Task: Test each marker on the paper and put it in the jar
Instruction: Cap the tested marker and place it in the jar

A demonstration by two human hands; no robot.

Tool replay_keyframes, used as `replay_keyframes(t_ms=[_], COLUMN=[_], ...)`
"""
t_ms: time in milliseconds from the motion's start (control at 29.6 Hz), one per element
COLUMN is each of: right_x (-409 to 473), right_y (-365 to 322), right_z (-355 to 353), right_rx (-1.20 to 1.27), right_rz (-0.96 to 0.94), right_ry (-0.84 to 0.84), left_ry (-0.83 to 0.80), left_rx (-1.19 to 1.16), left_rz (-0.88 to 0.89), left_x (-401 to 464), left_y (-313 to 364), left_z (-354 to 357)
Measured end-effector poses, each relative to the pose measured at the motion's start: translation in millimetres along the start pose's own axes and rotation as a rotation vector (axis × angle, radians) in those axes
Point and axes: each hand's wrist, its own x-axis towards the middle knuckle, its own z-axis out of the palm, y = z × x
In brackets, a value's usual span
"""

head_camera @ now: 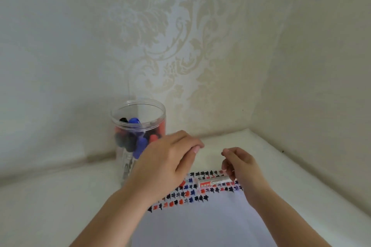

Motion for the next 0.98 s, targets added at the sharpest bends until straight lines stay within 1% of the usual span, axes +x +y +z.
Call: replay_keyframes(t_ms=[101, 169, 236, 304, 371, 439, 472, 540, 607, 641, 709, 776, 844, 877, 911, 979], right_x=[-0.2, 0.0, 1.3, 4.3, 4.9, 3.5, 3.7, 5.6, 4.6, 2.5, -4.9, -13.0, -16.6, -17.7, -18.2, -20.8], right_y=[14.1, 23.2, 31.6, 43.5, 50.1, 53.3, 54.4, 57.4, 57.2, 54.0, 46.6, 37.7, 32.1, 30.5, 29.4, 28.1], right_z=[-18.3, -29.5, -36.8, -38.4, -33.8, -29.0, -27.9, -28.2, -26.7, -24.8, -20.6, -16.4, -16.2, -16.8, -17.4, -16.5], right_rx=[-0.186, -0.315, -0.465, -0.668, -0.855, -0.977, -1.019, -1.051, -0.991, -0.891, -0.620, -0.280, 0.066, 0.173, 0.194, 0.149], right_rz=[-0.061, -0.130, -0.213, -0.317, -0.397, -0.512, -0.595, -0.763, -0.806, -0.779, -0.637, -0.384, -0.135, -0.065, -0.055, -0.094], right_ry=[0.063, 0.063, 0.046, 0.028, 0.003, 0.023, 0.058, 0.140, 0.131, 0.103, 0.035, -0.098, -0.190, -0.223, -0.255, -0.285], left_ry=[-0.163, -0.208, -0.249, -0.293, -0.333, -0.326, -0.313, -0.217, -0.074, -0.022, 0.041, 0.059, -0.015, -0.087, -0.162, -0.271], left_rx=[-0.024, -0.049, 0.008, 0.072, 0.159, 0.203, 0.182, 0.070, -0.088, -0.130, -0.181, -0.234, -0.271, -0.267, -0.268, -0.315], left_rz=[-0.034, -0.088, -0.101, -0.103, -0.049, -0.039, -0.047, -0.112, -0.252, -0.295, -0.332, -0.352, -0.364, -0.356, -0.342, -0.324], left_x=[-6.6, -9.2, -11.6, -15.1, -18.1, -19.8, -20.3, -20.4, -21.0, -21.0, -22.0, -22.2, -22.8, -23.0, -23.3, -24.1], left_y=[0.6, -0.6, -7.5, -14.4, -20.8, -20.5, -19.6, -16.1, -14.1, -12.5, -10.2, -8.1, -6.8, -5.6, -4.4, -1.3], left_z=[37.0, 56.9, 74.4, 85.9, 93.6, 96.3, 96.9, 94.3, 90.2, 87.9, 86.0, 84.3, 82.4, 82.0, 82.1, 84.8])
